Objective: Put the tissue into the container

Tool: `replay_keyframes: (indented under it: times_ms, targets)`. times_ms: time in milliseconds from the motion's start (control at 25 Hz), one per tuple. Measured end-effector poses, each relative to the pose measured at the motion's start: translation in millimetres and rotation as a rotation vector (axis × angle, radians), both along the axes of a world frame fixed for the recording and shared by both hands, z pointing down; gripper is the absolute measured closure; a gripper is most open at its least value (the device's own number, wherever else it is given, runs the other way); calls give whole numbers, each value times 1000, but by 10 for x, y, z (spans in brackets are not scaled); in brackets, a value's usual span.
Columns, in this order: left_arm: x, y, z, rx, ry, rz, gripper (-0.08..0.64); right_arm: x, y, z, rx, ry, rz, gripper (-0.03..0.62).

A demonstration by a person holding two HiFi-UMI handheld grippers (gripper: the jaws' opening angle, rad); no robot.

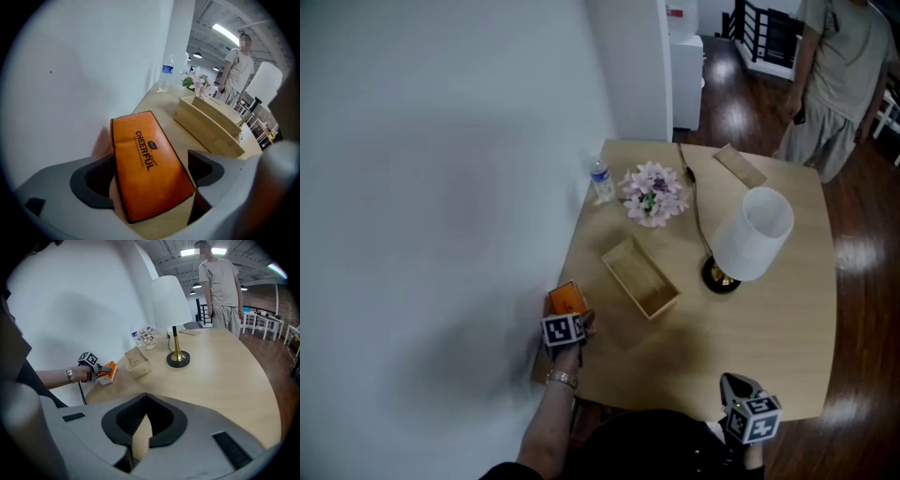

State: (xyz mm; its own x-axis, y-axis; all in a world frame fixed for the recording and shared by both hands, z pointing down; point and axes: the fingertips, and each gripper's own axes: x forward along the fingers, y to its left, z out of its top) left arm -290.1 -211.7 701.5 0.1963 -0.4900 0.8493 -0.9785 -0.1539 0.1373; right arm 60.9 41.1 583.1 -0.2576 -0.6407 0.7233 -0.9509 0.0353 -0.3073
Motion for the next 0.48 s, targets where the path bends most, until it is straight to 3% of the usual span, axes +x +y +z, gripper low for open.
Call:
replay_keyframes:
  times_ms: [120, 280, 480]
  targets:
    - [-125, -54, 17, 41, -37, -1, 102, 80, 26, 40, -8, 0, 33, 584]
    - [-134, -35, -23, 39, -31, -6, 141, 119, 17, 82, -17, -11, 48, 584]
    - [35, 105, -387, 98, 51, -68, 150, 83, -42, 98, -20, -31, 4, 584]
